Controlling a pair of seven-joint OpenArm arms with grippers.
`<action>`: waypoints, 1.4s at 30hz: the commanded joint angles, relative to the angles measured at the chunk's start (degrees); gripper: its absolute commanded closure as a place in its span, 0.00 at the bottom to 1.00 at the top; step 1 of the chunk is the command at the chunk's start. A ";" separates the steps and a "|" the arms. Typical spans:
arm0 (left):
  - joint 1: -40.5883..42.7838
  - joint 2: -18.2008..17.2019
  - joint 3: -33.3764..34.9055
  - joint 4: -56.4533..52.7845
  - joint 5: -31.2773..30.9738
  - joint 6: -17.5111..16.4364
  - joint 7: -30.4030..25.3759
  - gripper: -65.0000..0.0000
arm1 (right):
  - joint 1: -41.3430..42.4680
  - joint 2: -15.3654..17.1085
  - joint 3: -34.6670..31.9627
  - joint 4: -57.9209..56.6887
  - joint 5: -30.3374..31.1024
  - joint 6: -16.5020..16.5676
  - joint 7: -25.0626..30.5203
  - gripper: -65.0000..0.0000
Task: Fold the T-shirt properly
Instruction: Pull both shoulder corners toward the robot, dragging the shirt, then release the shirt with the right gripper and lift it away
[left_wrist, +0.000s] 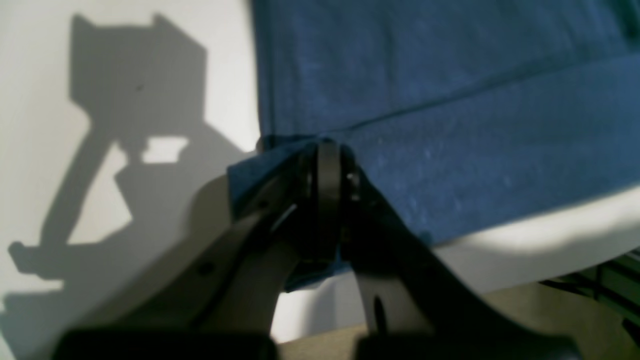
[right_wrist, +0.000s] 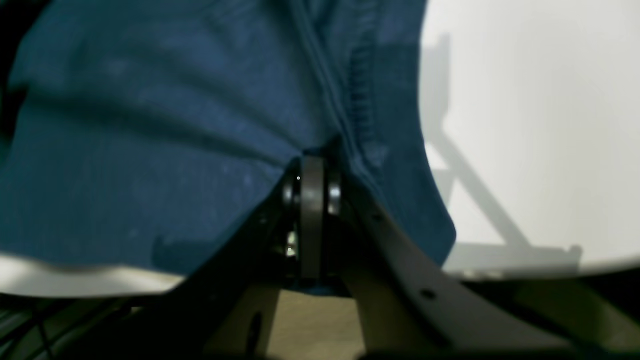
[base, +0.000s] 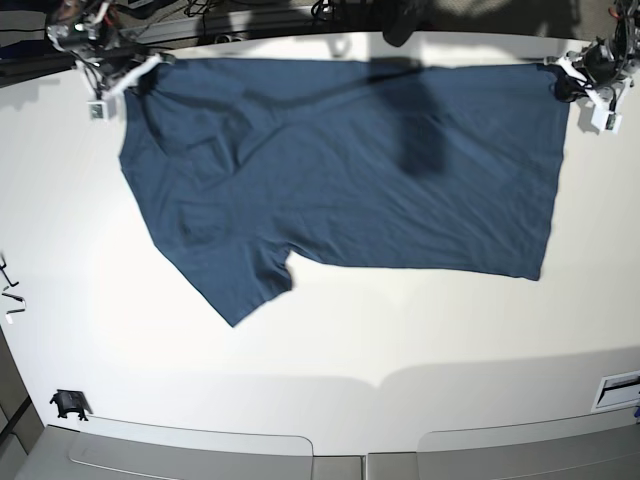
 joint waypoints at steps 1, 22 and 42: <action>2.32 0.02 0.66 -0.85 5.16 1.99 7.80 1.00 | -0.87 0.44 1.09 -0.04 -1.01 0.00 -2.73 1.00; 5.46 -0.02 -0.22 -0.02 5.20 1.99 8.09 1.00 | -0.39 0.46 3.06 0.52 8.59 1.55 -6.40 1.00; 5.46 -0.02 -11.37 6.38 4.09 1.99 4.59 1.00 | -0.35 0.46 3.06 15.52 8.57 1.42 -0.11 1.00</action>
